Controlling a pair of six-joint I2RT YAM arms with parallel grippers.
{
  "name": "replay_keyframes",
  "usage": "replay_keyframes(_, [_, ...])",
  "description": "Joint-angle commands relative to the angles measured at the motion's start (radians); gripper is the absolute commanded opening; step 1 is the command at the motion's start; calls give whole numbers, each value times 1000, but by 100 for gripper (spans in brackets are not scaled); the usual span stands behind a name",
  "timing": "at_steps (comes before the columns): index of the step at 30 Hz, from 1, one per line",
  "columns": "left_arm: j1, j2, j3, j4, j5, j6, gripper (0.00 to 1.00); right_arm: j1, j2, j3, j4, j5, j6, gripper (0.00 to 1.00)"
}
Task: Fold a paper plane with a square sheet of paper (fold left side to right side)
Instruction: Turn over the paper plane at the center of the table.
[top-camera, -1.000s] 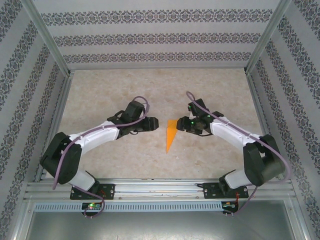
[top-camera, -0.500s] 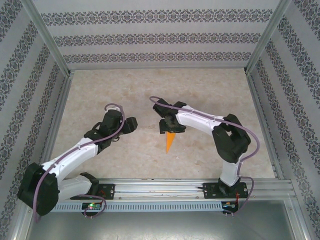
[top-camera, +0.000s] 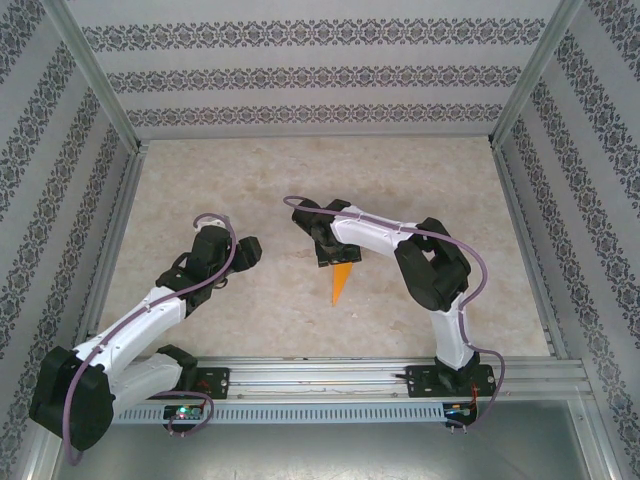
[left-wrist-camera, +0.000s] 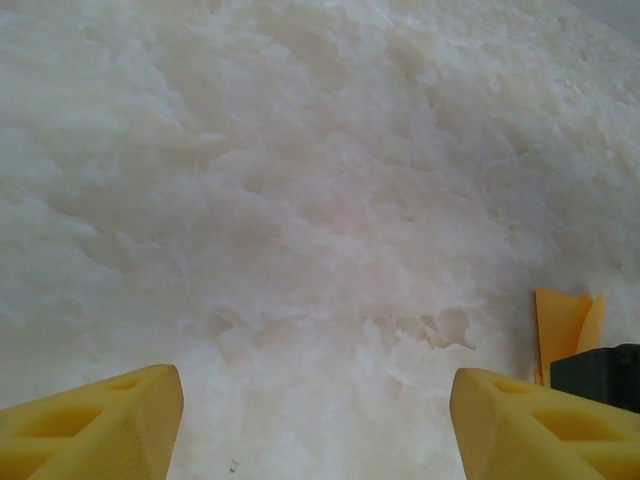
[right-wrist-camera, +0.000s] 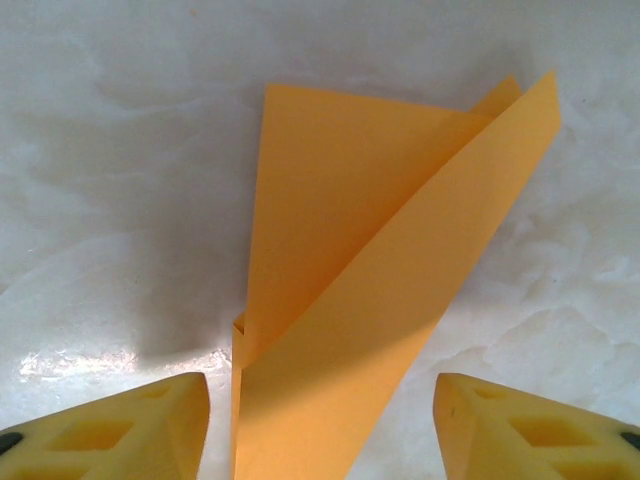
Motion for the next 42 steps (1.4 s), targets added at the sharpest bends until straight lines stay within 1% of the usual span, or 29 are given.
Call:
replay_keyframes(1, [18, -10, -9, -28, -3, 34, 72, 7, 29, 22, -41, 26, 19, 56])
replay_keyframes(6, [24, -6, -9, -25, 3, 34, 72, 7, 19, 22, -43, 33, 23, 48])
replay_keyframes(18, [32, 15, 18, -41, 6, 49, 73, 7, -41, 22, -51, 45, 20, 24])
replay_keyframes(26, [42, 24, 48, -50, -2, 61, 74, 8, -123, 9, -65, 51, 22, 0])
replay_keyframes(30, [57, 21, 67, -67, -5, 71, 76, 7, -179, 12, -57, 45, 8, 0])
replay_keyframes(33, [77, 9, 81, -83, -3, 81, 79, 1, -244, -6, 4, 25, -21, 0])
replay_keyframes(34, [84, 4, 86, -87, -3, 83, 80, -4, -268, -23, 35, 10, -27, 0])
replay_keyframes(36, [101, -11, 95, -96, -2, 86, 83, -30, -335, -82, 156, -86, -52, 0])
replay_keyframes(38, [118, -25, 99, -97, 7, 84, 84, -68, -395, -167, 311, -228, -50, 0])
replay_keyframes(40, [141, -36, 101, -93, 32, 76, 86, -118, -448, -282, 526, -414, -15, 0])
replay_keyframes(42, [161, -42, 100, -84, 65, 54, 86, -160, -468, -397, 757, -573, 49, 0])
